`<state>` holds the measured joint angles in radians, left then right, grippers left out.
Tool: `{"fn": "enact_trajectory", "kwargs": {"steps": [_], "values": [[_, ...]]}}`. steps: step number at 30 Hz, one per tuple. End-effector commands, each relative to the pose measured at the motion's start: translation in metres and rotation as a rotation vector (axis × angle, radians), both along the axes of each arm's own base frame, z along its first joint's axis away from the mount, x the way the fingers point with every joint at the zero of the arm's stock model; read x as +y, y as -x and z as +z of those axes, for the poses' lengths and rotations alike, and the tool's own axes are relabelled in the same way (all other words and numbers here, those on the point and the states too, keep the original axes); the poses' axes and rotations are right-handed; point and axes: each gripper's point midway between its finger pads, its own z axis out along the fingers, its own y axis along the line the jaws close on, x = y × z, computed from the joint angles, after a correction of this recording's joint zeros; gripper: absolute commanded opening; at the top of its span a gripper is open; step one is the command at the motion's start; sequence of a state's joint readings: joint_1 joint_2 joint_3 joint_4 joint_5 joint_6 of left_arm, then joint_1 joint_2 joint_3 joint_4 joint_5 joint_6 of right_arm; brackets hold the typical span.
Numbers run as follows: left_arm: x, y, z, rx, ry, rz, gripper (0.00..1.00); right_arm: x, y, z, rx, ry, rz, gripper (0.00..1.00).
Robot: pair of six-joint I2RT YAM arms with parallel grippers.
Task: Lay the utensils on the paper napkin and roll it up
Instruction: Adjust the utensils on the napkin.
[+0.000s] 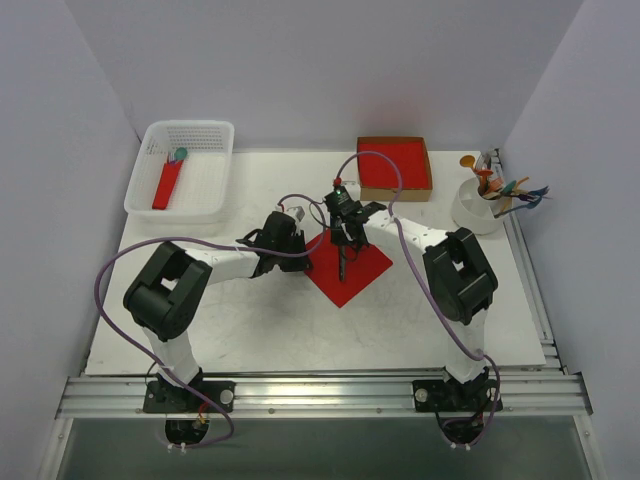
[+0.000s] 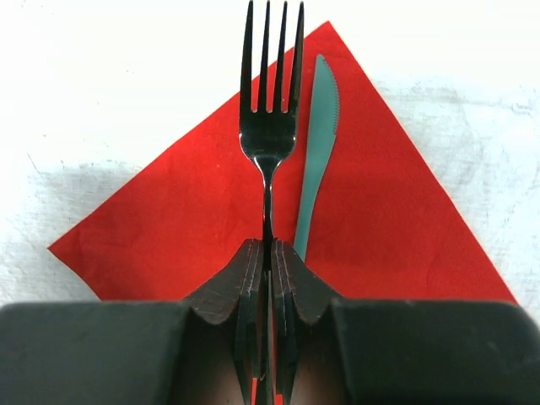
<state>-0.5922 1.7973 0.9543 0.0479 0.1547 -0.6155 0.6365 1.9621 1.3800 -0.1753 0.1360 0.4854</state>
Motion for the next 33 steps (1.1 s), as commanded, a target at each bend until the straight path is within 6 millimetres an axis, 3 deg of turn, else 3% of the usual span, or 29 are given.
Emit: {"fn": "enact_trajectory", "kwargs": {"steps": [1, 14, 16, 18, 27, 29, 33], "values": [[-0.005, -0.007, 0.024, -0.059, 0.04, -0.013, 0.02, -0.002, -0.002, 0.0, 0.016, 0.003, -0.081, 0.0], [-0.005, -0.006, 0.025, -0.061, 0.041, -0.018, 0.03, -0.002, 0.002, -0.022, 0.05, 0.058, -0.111, 0.0], [-0.004, -0.006, 0.026, -0.061, 0.039, -0.016, 0.02, -0.002, 0.002, -0.021, 0.047, 0.063, -0.107, 0.11], [-0.004, -0.006, 0.027, -0.064, 0.04, -0.017, 0.02, -0.003, 0.002, -0.022, 0.05, 0.073, -0.109, 0.15], [-0.003, -0.008, 0.027, -0.062, 0.038, -0.015, 0.02, -0.003, -0.006, -0.004, 0.013, 0.073, -0.108, 0.16], [-0.002, -0.008, 0.027, -0.06, 0.038, -0.014, 0.02, 0.002, -0.007, 0.005, -0.003, 0.044, -0.097, 0.19], [-0.001, -0.008, 0.026, -0.057, 0.034, -0.011, 0.02, 0.001, -0.016, 0.03, -0.056, 0.013, -0.087, 0.35]]}}
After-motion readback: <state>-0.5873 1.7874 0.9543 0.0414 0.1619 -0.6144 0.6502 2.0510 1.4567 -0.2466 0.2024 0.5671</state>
